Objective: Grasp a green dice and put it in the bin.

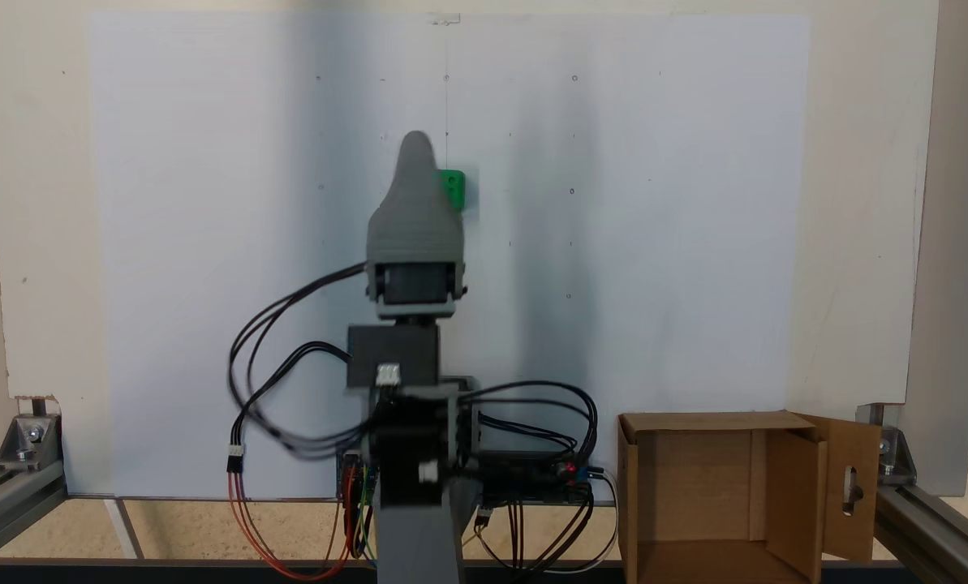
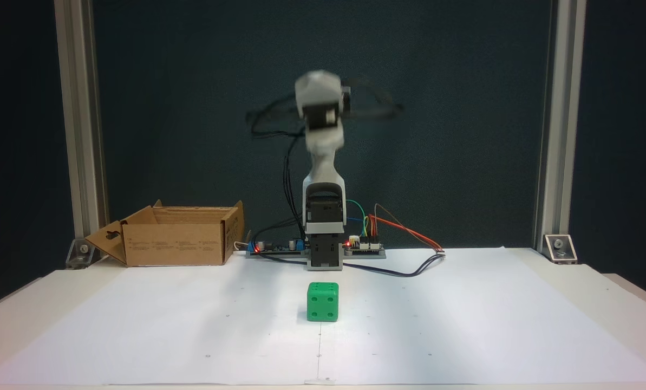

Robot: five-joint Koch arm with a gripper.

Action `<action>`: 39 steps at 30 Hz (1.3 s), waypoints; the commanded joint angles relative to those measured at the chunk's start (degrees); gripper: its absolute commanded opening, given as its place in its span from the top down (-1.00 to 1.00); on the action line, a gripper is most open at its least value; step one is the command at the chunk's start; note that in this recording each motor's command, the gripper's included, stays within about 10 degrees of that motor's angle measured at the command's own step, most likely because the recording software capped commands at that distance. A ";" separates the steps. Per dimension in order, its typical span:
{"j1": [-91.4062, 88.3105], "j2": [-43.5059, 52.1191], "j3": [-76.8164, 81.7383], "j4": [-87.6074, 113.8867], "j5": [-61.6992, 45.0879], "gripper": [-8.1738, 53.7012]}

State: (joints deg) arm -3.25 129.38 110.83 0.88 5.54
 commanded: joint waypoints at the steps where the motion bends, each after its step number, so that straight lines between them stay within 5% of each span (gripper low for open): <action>1: -1.58 6.06 -7.56 9.21 2.64 -0.66; 21: 3.78 -33.13 -35.07 76.55 3.08 -0.67; 39: 1.93 -35.68 -33.22 70.93 2.99 -0.70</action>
State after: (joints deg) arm -0.79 93.60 78.13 72.77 6.24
